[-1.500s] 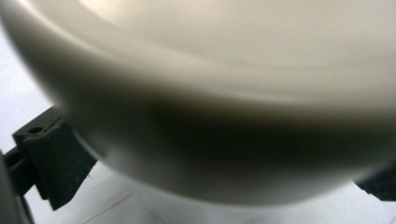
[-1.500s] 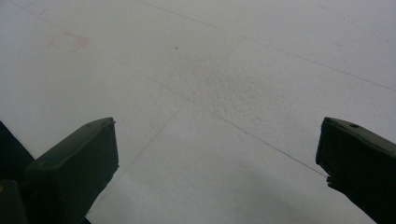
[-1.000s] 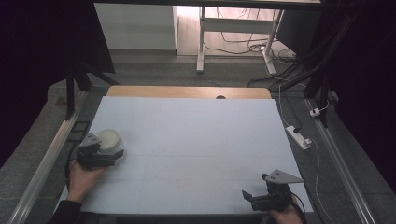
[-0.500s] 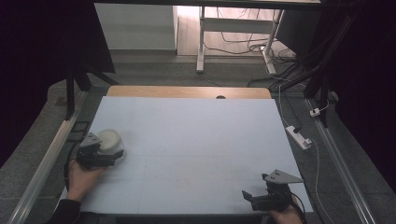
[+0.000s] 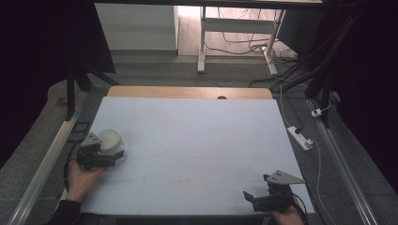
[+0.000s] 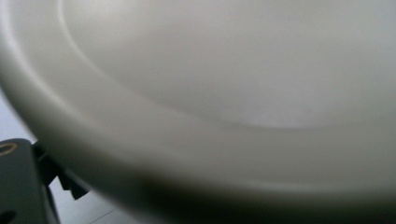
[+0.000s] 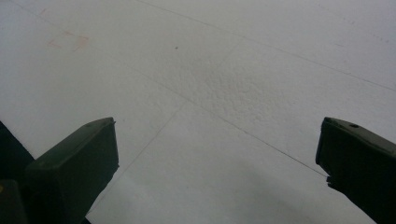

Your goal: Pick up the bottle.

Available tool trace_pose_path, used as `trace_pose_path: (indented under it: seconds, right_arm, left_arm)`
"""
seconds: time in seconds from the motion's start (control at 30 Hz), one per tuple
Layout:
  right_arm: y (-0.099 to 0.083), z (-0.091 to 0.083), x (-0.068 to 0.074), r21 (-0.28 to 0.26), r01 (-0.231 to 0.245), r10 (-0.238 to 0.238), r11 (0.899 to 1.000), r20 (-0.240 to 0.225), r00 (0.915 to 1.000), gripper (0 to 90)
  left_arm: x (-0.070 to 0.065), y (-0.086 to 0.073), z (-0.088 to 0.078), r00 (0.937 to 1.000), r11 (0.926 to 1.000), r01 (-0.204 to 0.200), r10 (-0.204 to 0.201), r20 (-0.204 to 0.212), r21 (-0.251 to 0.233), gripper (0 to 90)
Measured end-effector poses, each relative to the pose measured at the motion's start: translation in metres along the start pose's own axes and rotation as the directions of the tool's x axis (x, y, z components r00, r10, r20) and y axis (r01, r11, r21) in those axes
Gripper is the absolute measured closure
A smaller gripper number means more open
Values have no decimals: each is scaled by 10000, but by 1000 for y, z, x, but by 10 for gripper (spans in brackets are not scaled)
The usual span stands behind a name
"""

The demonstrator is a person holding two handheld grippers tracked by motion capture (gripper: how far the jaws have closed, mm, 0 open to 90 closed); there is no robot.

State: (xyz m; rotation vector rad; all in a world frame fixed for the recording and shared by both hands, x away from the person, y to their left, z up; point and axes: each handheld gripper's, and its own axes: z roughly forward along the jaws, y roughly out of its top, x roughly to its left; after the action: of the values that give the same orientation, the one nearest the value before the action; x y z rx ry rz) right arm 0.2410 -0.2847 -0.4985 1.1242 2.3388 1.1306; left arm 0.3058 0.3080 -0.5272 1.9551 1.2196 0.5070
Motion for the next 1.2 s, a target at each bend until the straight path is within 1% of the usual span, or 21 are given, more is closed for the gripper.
trace_pose_path:
  seconds: [0.1,0.33,0.47,0.5,0.7,0.73,0.77,0.83,0.87,0.93,1.0,1.07,1.17,1.2]
  right_arm:
    - [0,0,0,1,-7,7,10000,3,10000,0]
    - [0,0,0,3,-38,38,10000,15,10000,0]
    - [0,0,0,-1,-34,34,10000,39,10000,0]
    - [0,0,0,-1,-34,34,10000,39,10000,0]
    - [0,0,0,-9,-66,66,10000,38,10000,0]
    - [0,0,-1,-10,-68,68,10000,39,10000,0]
    - [0,0,0,-10,-70,70,10000,42,10000,0]
    - [0,0,0,-12,-73,73,10000,46,10000,0]
    - [0,0,-1,-21,-80,80,10000,48,10000,0]
    - [0,-1,-1,-31,-84,84,10000,46,10000,0]
    - [0,-1,-1,-36,-85,86,10000,51,10000,0]
    - [0,-1,-1,-39,-85,85,10000,52,9999,0]
    - [0,-1,-1,-38,-84,84,10000,54,9999,0]
    - [0,-1,-1,-40,-85,85,10000,54,9999,0]
  left_arm:
    - [-2,2,-2,10000,9999,-35,35,70,-94,73]
    - [-9,9,-6,9995,9993,-266,270,156,-272,73]
    - [-16,16,-9,9983,9978,-512,523,245,-432,73]
    - [-16,16,-9,9983,9978,-512,523,245,-432,73]
    - [-28,26,-9,9953,9948,-819,848,464,-607,73]
    - [-28,26,-9,9953,9948,-819,848,464,-607,73]
    - [-33,30,-9,9939,9937,-925,960,548,-635,73]
    - [-35,31,-9,9929,9929,-995,1034,586,-648,73]
    - [-38,34,-8,9913,9916,-1092,1138,663,-695,73]
    - [-40,36,-7,9903,9910,-1131,1183,729,-721,73]
    - [-46,41,-5,9879,9895,-1231,1294,855,-761,73]
    - [-47,43,-4,9871,9889,-1275,1340,878,-764,73]
    - [-54,49,-1,9835,9867,-1405,1487,1035,-819,73]
    - [-54,49,-1,9835,9867,-1405,1487,1035,-819,74]
